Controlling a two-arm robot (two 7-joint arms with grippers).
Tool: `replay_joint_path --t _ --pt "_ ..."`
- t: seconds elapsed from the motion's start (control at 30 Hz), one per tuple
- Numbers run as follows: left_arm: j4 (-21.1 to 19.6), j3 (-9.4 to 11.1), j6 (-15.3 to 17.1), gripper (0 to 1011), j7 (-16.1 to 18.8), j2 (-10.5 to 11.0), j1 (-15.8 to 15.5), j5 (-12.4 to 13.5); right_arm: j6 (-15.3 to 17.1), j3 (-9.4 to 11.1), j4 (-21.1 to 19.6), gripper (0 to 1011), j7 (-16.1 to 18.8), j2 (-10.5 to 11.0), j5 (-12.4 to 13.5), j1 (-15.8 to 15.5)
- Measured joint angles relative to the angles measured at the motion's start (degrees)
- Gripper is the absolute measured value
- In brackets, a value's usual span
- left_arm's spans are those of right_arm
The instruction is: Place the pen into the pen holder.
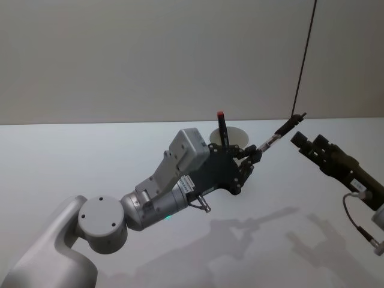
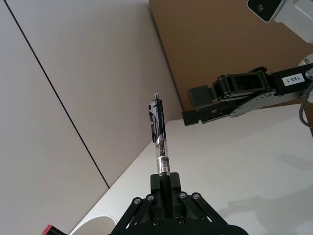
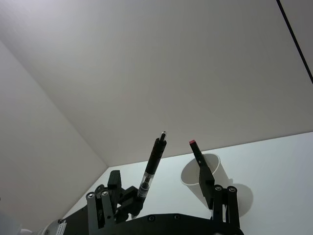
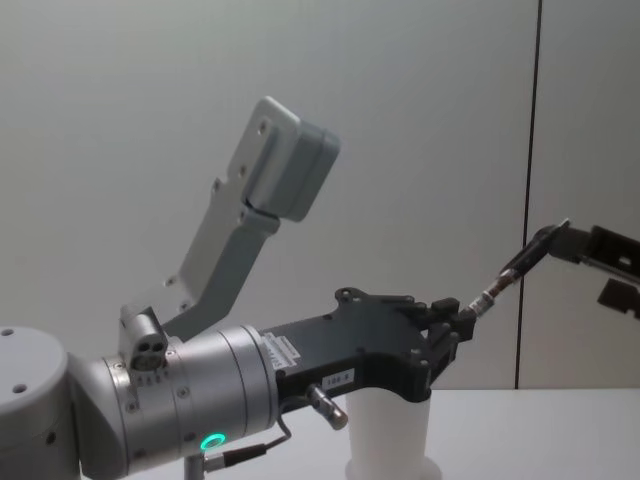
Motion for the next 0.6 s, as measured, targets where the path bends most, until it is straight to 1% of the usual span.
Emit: replay_joint_path --t 0.6 --pt "0.0 0.0 0.0 120 0.0 0.0 0.0 0.0 0.8 -2.1 1.1 1002 -4.5 -1.6 2.3 2.4"
